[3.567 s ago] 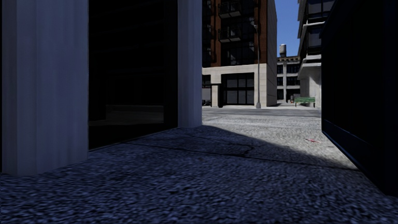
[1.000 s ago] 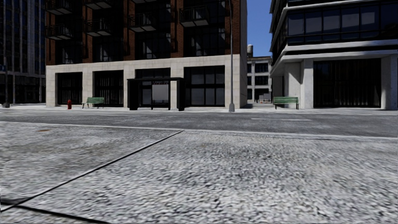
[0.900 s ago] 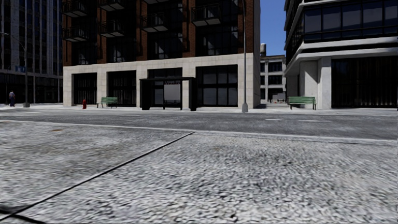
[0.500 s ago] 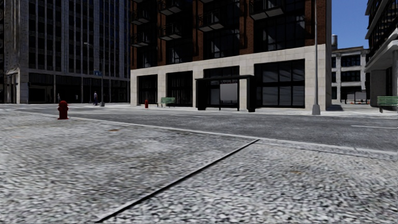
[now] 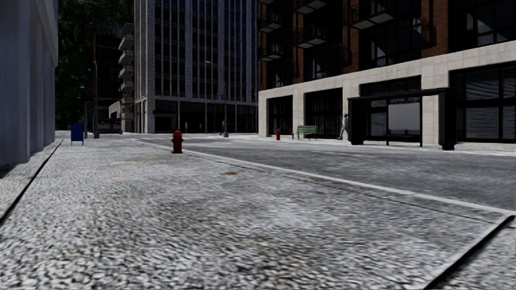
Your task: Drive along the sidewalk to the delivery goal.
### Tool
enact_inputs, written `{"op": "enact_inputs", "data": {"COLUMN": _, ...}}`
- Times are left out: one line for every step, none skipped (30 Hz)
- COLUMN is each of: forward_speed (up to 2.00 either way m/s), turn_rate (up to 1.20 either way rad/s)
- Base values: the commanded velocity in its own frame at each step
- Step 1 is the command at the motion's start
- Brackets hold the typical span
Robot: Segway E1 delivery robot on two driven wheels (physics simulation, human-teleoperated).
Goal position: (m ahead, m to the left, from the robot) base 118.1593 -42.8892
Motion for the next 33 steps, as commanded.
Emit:
{"op": "enact_inputs", "data": {"forward_speed": 2.00, "turn_rate": 0.73}}
{"op": "enact_inputs", "data": {"forward_speed": 2.00, "turn_rate": 0.73}}
{"op": "enact_inputs", "data": {"forward_speed": 2.00, "turn_rate": 0.71}}
{"op": "enact_inputs", "data": {"forward_speed": 2.00, "turn_rate": 0.71}}
{"op": "enact_inputs", "data": {"forward_speed": 2.00, "turn_rate": 0.70}}
{"op": "enact_inputs", "data": {"forward_speed": 2.00, "turn_rate": 0.70}}
{"op": "enact_inputs", "data": {"forward_speed": 2.00, "turn_rate": 0.69}}
{"op": "enact_inputs", "data": {"forward_speed": 2.00, "turn_rate": 0.69}}
{"op": "enact_inputs", "data": {"forward_speed": 2.00, "turn_rate": 0.69}}
{"op": "enact_inputs", "data": {"forward_speed": 2.00, "turn_rate": 0.68}}
{"op": "enact_inputs", "data": {"forward_speed": 2.00, "turn_rate": 0.68}}
{"op": "enact_inputs", "data": {"forward_speed": 2.00, "turn_rate": 0.67}}
{"op": "enact_inputs", "data": {"forward_speed": 2.00, "turn_rate": 0.67}}
{"op": "enact_inputs", "data": {"forward_speed": 2.00, "turn_rate": 0.67}}
{"op": "enact_inputs", "data": {"forward_speed": 2.00, "turn_rate": 0.67}}
{"op": "enact_inputs", "data": {"forward_speed": 2.00, "turn_rate": 0.66}}
{"op": "enact_inputs", "data": {"forward_speed": 2.00, "turn_rate": 0.65}}
{"op": "enact_inputs", "data": {"forward_speed": 2.00, "turn_rate": 0.61}}
{"op": "enact_inputs", "data": {"forward_speed": 2.00, "turn_rate": 0.61}}
{"op": "enact_inputs", "data": {"forward_speed": 2.00, "turn_rate": 0.42}}
{"op": "enact_inputs", "data": {"forward_speed": 2.00, "turn_rate": 0.26}}
{"op": "enact_inputs", "data": {"forward_speed": 2.00, "turn_rate": 0.22}}
{"op": "enact_inputs", "data": {"forward_speed": 2.00, "turn_rate": 0.22}}
{"op": "enact_inputs", "data": {"forward_speed": 2.00, "turn_rate": 0.21}}
{"op": "enact_inputs", "data": {"forward_speed": 2.00, "turn_rate": 0.21}}
{"op": "enact_inputs", "data": {"forward_speed": 2.00, "turn_rate": 0.21}}
{"op": "enact_inputs", "data": {"forward_speed": 2.00, "turn_rate": 0.21}}
{"op": "enact_inputs", "data": {"forward_speed": 2.00, "turn_rate": 0.00}}
{"op": "enact_inputs", "data": {"forward_speed": 2.00, "turn_rate": 0.00}}
{"op": "enact_inputs", "data": {"forward_speed": 2.00, "turn_rate": 0.00}}
{"op": "enact_inputs", "data": {"forward_speed": 2.00, "turn_rate": 0.00}}
{"op": "enact_inputs", "data": {"forward_speed": 2.00, "turn_rate": 0.00}}
{"op": "enact_inputs", "data": {"forward_speed": 2.00, "turn_rate": 0.00}}
